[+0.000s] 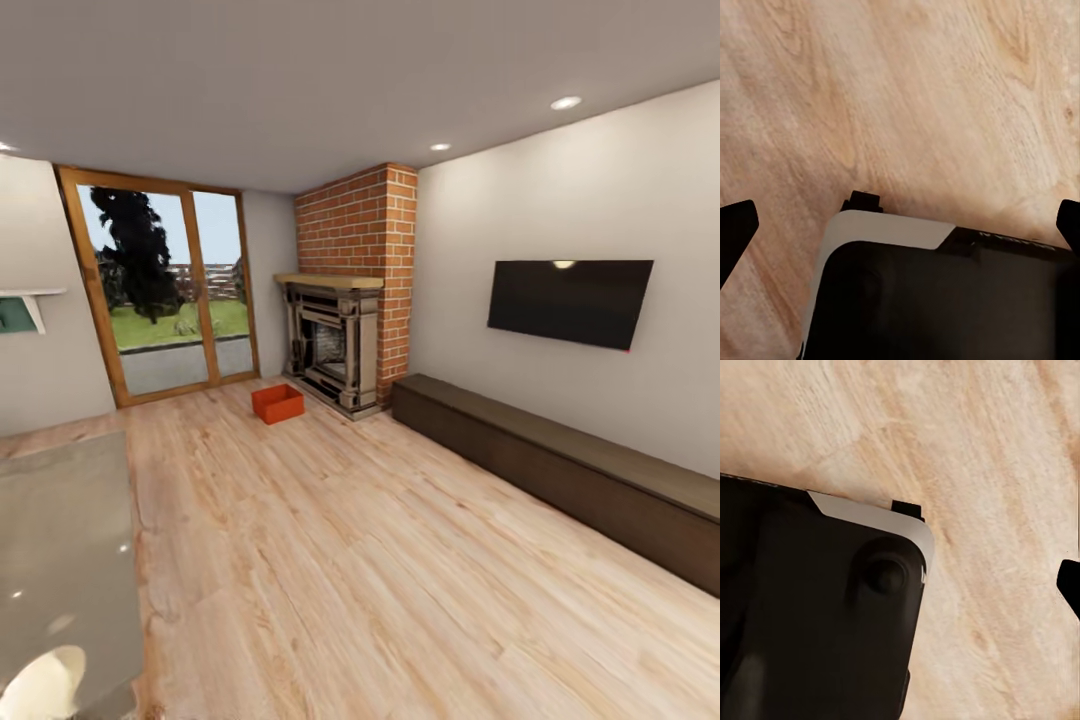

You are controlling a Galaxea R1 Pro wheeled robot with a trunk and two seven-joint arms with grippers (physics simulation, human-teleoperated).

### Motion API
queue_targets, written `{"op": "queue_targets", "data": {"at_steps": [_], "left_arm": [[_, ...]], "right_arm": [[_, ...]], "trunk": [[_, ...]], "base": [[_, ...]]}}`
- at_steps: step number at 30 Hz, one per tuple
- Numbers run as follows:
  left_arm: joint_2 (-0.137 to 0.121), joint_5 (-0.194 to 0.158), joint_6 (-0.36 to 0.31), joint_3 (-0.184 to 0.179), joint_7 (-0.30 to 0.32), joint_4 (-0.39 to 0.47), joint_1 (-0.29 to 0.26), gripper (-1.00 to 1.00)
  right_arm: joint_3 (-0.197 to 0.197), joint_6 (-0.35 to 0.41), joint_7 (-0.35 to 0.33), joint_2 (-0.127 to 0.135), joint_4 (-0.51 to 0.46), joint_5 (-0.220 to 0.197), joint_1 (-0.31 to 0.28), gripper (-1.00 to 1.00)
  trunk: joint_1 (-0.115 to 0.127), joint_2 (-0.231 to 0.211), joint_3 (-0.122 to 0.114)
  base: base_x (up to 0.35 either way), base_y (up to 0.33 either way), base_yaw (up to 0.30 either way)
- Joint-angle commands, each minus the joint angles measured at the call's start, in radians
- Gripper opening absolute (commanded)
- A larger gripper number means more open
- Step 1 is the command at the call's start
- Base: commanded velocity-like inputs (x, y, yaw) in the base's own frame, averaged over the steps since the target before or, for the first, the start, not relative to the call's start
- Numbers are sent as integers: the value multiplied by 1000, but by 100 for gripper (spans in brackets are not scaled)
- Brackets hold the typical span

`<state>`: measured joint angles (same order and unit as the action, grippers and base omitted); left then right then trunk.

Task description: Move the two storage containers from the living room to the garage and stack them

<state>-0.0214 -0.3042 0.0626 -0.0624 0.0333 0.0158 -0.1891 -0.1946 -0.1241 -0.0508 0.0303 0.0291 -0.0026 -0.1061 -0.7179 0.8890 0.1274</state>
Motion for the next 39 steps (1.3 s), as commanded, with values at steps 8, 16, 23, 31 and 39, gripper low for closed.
{"op": "queue_targets", "data": {"at_steps": [8, 16, 23, 31, 39], "left_arm": [[-2, -16, 2, -6, 4, -2, -1, 100], [-2, -18, 1, -6, 4, -2, -1, 100], [-4, -18, -5, -4, 3, -2, -1, 100], [-5, -19, -7, -4, 2, -2, -1, 100], [-6, -19, -7, -4, 2, -2, -1, 100]], "right_arm": [[-7, -5, -4, -3, 3, 5, -2, 100], [-11, -6, -4, -3, 3, 10, -2, 100], [-11, -7, -4, -3, 3, 12, -3, 100], [-11, -6, -4, -4, 3, 12, -2, 100], [-7, -7, -4, -7, 3, 5, -2, 100]], "trunk": [[0, 1, 1], [0, 1, 1], [0, 1, 1], [0, 1, 1], [0, 1, 1]], "base": [[277, -152, 93], [300, -169, 4], [301, -169, 0], [302, -169, 0], [302, -168, 17]]}}
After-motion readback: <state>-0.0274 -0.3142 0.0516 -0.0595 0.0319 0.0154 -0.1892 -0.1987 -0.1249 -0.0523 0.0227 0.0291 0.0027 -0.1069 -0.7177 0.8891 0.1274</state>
